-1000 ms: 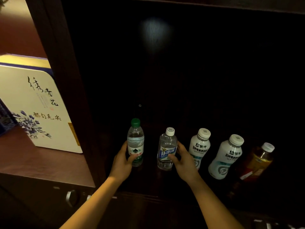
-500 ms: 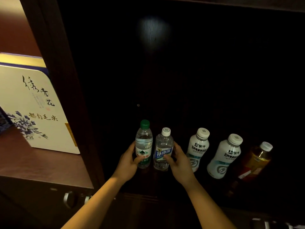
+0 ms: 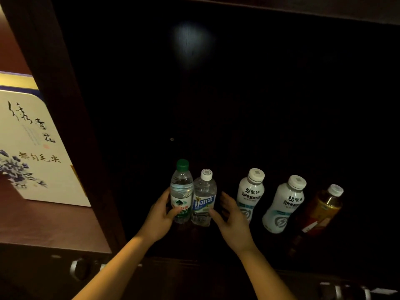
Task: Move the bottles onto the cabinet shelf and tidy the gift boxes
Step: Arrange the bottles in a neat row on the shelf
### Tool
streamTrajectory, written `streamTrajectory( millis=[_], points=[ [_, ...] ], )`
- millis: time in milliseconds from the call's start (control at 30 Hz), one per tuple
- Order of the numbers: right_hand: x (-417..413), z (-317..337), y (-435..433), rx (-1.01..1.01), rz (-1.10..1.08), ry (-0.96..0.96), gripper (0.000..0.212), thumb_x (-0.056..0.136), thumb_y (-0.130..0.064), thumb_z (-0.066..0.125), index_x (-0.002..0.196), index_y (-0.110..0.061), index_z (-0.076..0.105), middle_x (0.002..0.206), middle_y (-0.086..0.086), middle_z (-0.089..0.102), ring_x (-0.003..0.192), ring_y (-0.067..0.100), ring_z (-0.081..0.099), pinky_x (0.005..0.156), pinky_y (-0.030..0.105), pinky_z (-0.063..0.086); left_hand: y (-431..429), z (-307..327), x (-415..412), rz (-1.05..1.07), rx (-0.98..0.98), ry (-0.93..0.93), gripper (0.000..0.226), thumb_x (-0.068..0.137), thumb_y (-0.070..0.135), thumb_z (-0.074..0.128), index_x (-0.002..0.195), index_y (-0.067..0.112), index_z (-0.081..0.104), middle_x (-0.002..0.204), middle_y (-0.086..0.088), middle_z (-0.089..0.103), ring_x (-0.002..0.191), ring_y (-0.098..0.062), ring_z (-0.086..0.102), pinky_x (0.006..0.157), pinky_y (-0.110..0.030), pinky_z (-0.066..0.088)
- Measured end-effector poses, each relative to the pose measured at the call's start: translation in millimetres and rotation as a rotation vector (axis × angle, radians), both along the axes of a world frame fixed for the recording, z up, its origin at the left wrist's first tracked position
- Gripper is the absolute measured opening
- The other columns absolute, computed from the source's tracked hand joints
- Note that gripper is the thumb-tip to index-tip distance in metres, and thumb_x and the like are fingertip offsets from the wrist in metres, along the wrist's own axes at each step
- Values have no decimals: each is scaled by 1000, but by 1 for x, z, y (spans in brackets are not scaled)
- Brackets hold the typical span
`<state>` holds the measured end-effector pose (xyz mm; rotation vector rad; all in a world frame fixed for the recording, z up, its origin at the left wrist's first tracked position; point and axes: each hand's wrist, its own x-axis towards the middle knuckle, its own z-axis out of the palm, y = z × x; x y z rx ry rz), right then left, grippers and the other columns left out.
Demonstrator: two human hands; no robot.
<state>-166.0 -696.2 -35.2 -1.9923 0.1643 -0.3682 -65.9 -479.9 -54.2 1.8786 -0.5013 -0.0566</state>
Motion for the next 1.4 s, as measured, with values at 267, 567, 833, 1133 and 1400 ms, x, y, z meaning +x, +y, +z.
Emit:
streamTrajectory(
  millis=[267, 567, 833, 1133, 1400],
  points=[
    [-54, 0, -49, -216, -462, -275, 30, 80, -44, 75, 97, -31, 54, 85, -14, 62, 78, 0, 63, 63, 19, 52, -1, -3, -1, 25, -37, 44, 65, 94, 12, 64, 149, 27, 34, 142, 13, 49, 129, 3, 45, 103, -20, 39],
    [-30, -7, -75, 44, -98, 1, 76, 86, -43, 73, 150, -31, 35, 144, -13, 51, 133, 5, 48, 109, 36, 44, -2, 1, -6, 34, -20, 55, 64, 94, 9, 63, 147, 31, 34, 140, 16, 47, 127, 4, 42, 90, -2, 38],
    [-17, -13, -72, 93, -124, -19, 55, 89, -23, 72, 138, -29, 46, 129, -15, 60, 115, -9, 56, 94, 15, 49, -5, 7, -10, 49, -17, 72, 65, 94, 8, 62, 151, 21, 34, 145, 9, 47, 133, -5, 42, 100, -14, 38],
    [-5, -20, -43, 74, -73, -14, 60, 87, -31, 73, 141, -30, 48, 123, -23, 63, 115, -8, 58, 95, 19, 50, -4, 9, -13, 25, -65, 102, 67, 94, 5, 62, 152, 23, 33, 150, 5, 45, 140, -11, 38, 109, -27, 35],
    [-1, -19, -33, 63, -43, 9, 65, 88, -33, 73, 146, -29, 44, 124, -24, 61, 119, -3, 57, 93, 11, 48, -6, 11, -14, 26, -74, 83, 68, 94, 5, 62, 153, 20, 31, 151, 3, 44, 140, -13, 38, 110, -27, 36]
  ],
)
